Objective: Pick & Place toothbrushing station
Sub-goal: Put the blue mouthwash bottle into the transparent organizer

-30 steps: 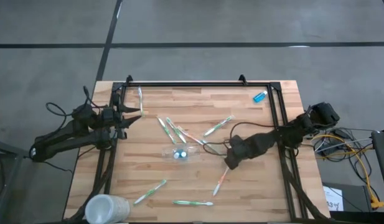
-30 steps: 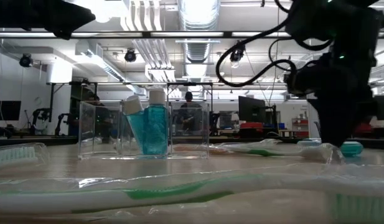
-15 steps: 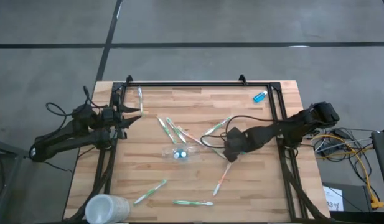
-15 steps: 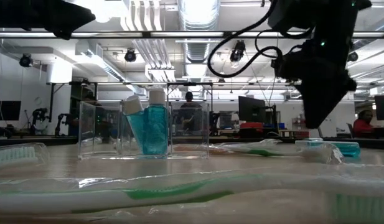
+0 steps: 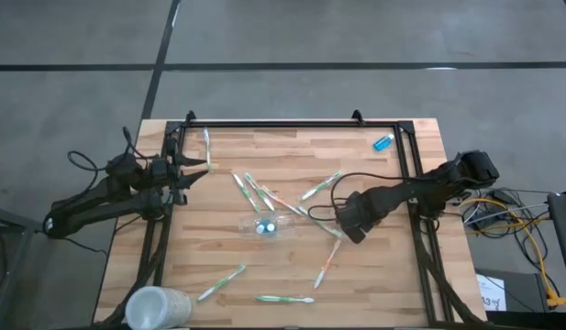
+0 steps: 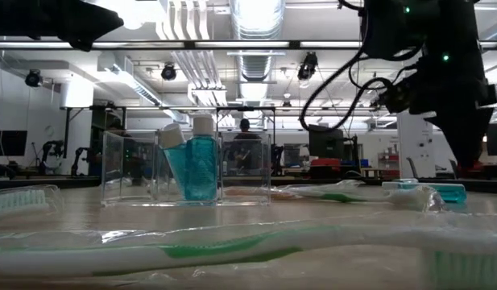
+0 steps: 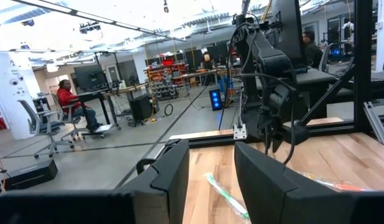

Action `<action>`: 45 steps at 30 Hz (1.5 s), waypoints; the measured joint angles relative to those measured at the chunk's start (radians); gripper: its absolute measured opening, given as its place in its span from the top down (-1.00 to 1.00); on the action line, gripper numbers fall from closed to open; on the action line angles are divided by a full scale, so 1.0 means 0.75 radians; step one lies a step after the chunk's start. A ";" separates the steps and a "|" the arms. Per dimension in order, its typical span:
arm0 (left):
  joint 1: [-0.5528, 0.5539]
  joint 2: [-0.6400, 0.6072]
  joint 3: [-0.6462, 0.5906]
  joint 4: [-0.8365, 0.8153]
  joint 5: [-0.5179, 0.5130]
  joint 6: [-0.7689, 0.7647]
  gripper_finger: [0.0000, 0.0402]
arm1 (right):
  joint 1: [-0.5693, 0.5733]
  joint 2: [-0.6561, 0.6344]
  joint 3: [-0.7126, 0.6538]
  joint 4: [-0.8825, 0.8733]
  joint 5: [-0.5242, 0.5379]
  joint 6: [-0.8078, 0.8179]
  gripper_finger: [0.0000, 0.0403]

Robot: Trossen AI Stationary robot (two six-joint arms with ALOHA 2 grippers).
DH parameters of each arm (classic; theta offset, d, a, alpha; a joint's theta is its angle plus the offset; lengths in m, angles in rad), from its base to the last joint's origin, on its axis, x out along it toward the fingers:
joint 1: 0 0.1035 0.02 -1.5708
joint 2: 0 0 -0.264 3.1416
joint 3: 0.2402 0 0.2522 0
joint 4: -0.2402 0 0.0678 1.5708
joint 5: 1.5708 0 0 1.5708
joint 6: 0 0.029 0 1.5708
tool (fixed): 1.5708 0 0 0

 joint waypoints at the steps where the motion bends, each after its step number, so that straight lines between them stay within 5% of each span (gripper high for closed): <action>1: 0.000 0.000 0.000 0.000 0.000 0.000 0.34 | 0.000 0.002 -0.008 0.010 0.000 -0.005 0.49; 12: 0.000 0.000 0.000 0.000 0.000 0.000 0.34 | -0.001 0.025 -0.186 0.414 -0.003 -0.026 0.53; 33: 0.000 0.001 0.000 -0.005 0.000 0.000 0.34 | -0.039 0.037 -0.147 0.954 0.166 -0.148 0.58; 41: 0.000 0.001 0.000 -0.009 0.000 0.000 0.34 | -0.042 0.034 -0.007 0.951 0.250 -0.061 0.54; 45: 0.000 0.000 0.000 -0.009 0.000 0.000 0.34 | -0.057 0.030 0.107 0.675 0.369 0.178 0.54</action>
